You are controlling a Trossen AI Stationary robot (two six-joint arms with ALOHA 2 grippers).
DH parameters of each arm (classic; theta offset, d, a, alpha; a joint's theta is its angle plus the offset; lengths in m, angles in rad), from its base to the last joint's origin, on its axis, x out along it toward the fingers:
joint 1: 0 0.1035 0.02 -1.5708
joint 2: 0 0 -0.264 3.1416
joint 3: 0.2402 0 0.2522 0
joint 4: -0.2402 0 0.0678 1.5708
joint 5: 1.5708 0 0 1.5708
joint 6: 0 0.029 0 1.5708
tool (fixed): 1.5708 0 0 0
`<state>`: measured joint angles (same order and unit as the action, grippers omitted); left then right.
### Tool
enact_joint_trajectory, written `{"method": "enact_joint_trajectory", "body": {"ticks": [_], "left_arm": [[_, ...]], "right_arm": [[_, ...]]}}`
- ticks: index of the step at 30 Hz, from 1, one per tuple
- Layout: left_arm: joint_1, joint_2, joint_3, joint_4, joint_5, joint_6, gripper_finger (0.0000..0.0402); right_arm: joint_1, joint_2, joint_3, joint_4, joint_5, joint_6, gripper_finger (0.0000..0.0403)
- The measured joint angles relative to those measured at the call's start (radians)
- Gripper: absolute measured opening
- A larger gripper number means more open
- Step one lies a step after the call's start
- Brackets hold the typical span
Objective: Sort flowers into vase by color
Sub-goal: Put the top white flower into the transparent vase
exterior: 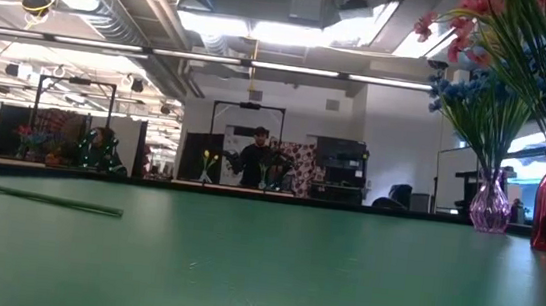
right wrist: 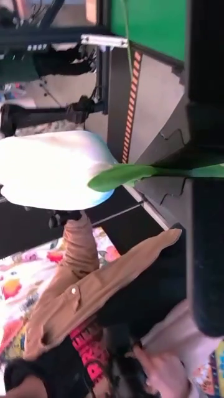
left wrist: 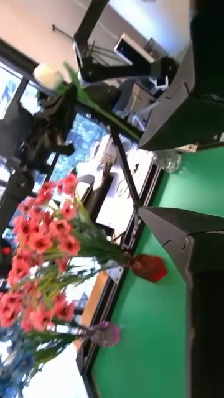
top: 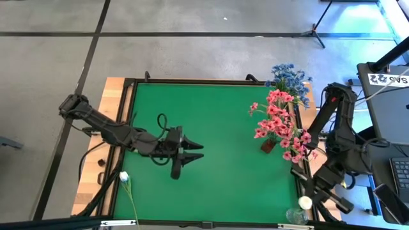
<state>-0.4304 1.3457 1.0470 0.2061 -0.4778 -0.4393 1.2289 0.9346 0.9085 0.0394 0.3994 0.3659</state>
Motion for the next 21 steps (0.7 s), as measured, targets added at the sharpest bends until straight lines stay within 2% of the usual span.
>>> {"method": "enact_joint_trajectory", "body": {"ticks": [4,10,16,21], "left_arm": [[-0.055,0.000,0.000,0.049,-0.001,-0.020,0.0155],[-0.133,0.000,0.000,0.099,0.001,0.047,0.0155],[-0.168,0.000,0.000,0.099,-0.010,0.050,0.0155],[-0.174,0.000,0.000,0.101,-0.039,0.050,0.0155]], "right_arm": [[0.032,-0.004,0.000,0.008,-0.001,-0.043,0.0004],[0.070,-0.011,-0.035,0.030,-0.001,-0.059,0.0004],[0.076,-0.046,-0.147,0.201,-0.064,-0.052,0.0005],[0.073,-0.093,-0.160,0.230,-0.100,-0.082,0.0005]]}}
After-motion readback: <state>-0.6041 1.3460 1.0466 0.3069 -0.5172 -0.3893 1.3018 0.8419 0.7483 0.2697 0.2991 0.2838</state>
